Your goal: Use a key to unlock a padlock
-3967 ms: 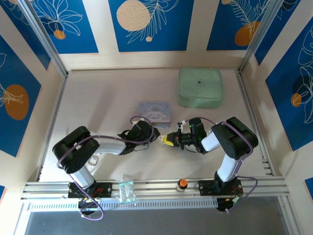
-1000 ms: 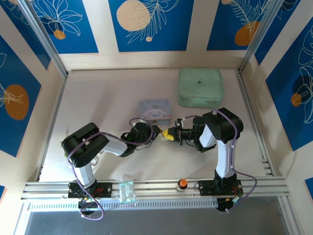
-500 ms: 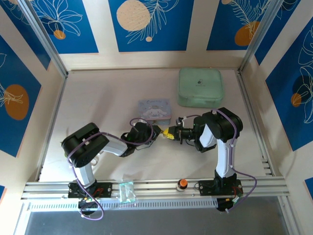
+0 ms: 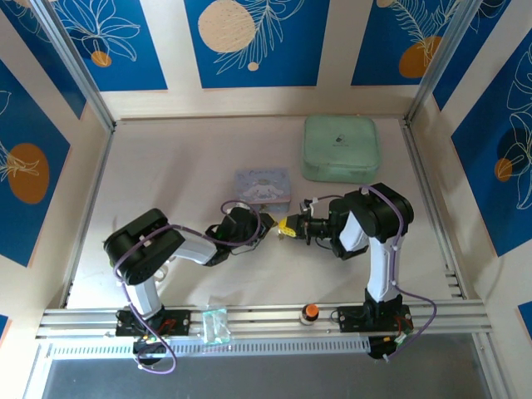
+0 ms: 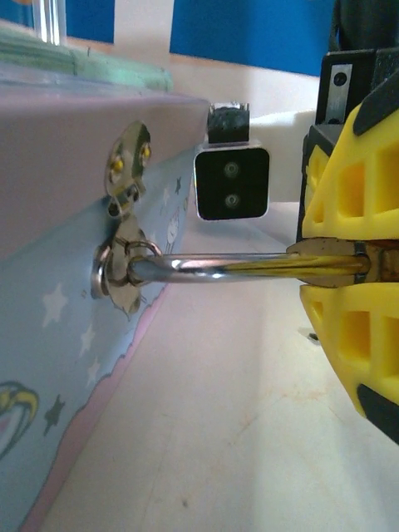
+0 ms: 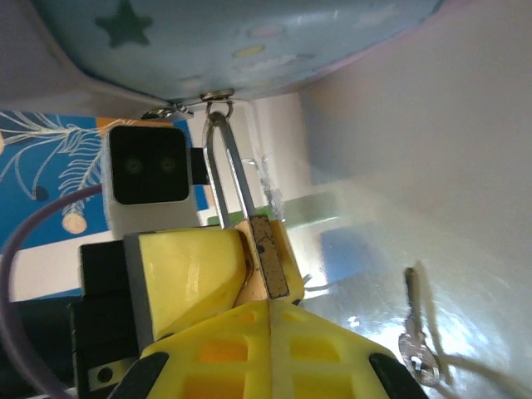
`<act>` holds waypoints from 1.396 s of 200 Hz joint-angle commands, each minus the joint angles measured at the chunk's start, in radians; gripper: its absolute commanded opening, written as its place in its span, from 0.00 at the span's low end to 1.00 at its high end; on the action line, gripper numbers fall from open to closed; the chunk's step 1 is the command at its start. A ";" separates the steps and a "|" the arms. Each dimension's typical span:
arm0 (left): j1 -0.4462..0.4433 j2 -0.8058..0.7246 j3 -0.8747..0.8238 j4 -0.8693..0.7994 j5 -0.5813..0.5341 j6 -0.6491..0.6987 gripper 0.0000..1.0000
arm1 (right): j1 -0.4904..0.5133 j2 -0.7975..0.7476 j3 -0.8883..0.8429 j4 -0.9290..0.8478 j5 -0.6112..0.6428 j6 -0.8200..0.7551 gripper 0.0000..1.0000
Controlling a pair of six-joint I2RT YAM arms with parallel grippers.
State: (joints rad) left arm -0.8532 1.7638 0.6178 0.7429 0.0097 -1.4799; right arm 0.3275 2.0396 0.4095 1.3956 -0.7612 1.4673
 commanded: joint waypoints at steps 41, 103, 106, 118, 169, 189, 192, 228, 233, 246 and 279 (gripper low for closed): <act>-0.009 0.009 0.094 -0.198 0.058 0.168 0.01 | 0.054 -0.343 0.047 -0.847 0.225 -0.407 0.22; -0.003 0.044 0.131 -0.290 0.012 0.250 0.14 | 0.192 -0.490 0.196 -1.402 0.555 -0.624 0.44; -0.003 0.044 0.134 -0.298 0.010 0.254 0.14 | 0.197 -0.492 0.199 -1.407 0.565 -0.627 0.44; -0.001 0.045 0.136 -0.310 0.004 0.260 0.20 | 0.228 -0.498 0.213 -1.444 0.622 -0.642 0.42; 0.003 0.042 0.101 -0.307 -0.020 0.246 0.38 | 0.367 -0.488 0.306 -1.630 0.850 -0.674 0.42; 0.003 0.030 0.087 -0.304 -0.031 0.242 0.41 | 0.394 -0.461 0.332 -1.644 0.869 -0.685 0.41; 0.003 0.028 0.085 -0.306 -0.031 0.242 0.41 | 0.397 -0.457 0.337 -1.646 0.870 -0.686 0.41; 0.006 -0.015 0.057 -0.318 -0.060 0.235 0.46 | 0.429 -0.418 0.390 -1.662 0.888 -0.695 0.39; 0.006 -0.022 0.051 -0.319 -0.066 0.233 0.47 | 0.434 -0.411 0.400 -1.671 0.898 -0.699 0.39; 0.009 -0.041 0.033 -0.318 -0.080 0.224 0.47 | 0.442 -0.388 0.426 -1.701 0.917 -0.707 0.39; 0.011 -0.069 0.002 -0.317 -0.117 0.219 0.47 | 0.464 -0.345 0.470 -1.739 0.945 -0.729 0.36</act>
State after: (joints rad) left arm -0.8490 1.7180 0.6571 0.4843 -0.0628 -1.2461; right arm 0.7551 1.6348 0.8516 -0.3210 0.1959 0.7643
